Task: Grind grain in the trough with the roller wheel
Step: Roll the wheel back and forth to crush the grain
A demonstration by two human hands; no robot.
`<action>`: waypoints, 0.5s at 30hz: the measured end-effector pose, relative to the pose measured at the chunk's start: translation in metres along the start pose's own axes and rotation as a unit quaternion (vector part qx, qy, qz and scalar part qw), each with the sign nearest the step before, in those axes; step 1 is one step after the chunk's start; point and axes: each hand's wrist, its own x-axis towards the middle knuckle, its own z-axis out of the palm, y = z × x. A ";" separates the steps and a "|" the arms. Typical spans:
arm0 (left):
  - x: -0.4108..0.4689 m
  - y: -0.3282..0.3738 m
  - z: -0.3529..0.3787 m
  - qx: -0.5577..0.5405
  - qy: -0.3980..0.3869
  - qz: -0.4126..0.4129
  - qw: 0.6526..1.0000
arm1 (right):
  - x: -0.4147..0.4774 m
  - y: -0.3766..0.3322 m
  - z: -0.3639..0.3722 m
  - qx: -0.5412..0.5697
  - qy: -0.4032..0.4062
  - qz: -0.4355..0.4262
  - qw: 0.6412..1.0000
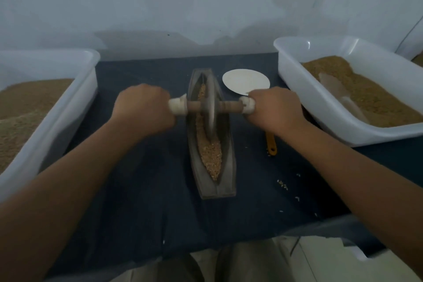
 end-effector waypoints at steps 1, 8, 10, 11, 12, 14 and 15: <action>0.018 0.001 -0.005 0.001 -0.012 -0.016 1.000 | 0.014 -0.001 0.004 0.002 -0.005 0.013 1.000; -0.008 -0.001 -0.005 -0.041 -0.037 -0.020 0.998 | 0.015 0.002 -0.008 -0.006 -0.012 -0.033 0.999; -0.047 -0.003 0.002 -0.033 -0.002 0.011 0.999 | -0.017 0.002 -0.016 -0.013 0.043 -0.083 0.996; -0.065 -0.003 0.003 -0.032 0.024 0.018 0.999 | -0.030 0.001 -0.020 0.002 0.069 -0.102 0.992; -0.074 -0.003 0.006 -0.036 0.044 0.017 0.998 | -0.038 0.002 -0.021 0.013 0.085 -0.111 0.990; -0.069 -0.006 0.011 -0.057 0.045 0.004 0.997 | -0.032 0.003 -0.016 0.002 0.093 -0.105 0.990; -0.057 -0.005 0.013 -0.064 0.029 -0.005 0.998 | -0.022 0.004 -0.012 -0.010 0.076 -0.095 0.993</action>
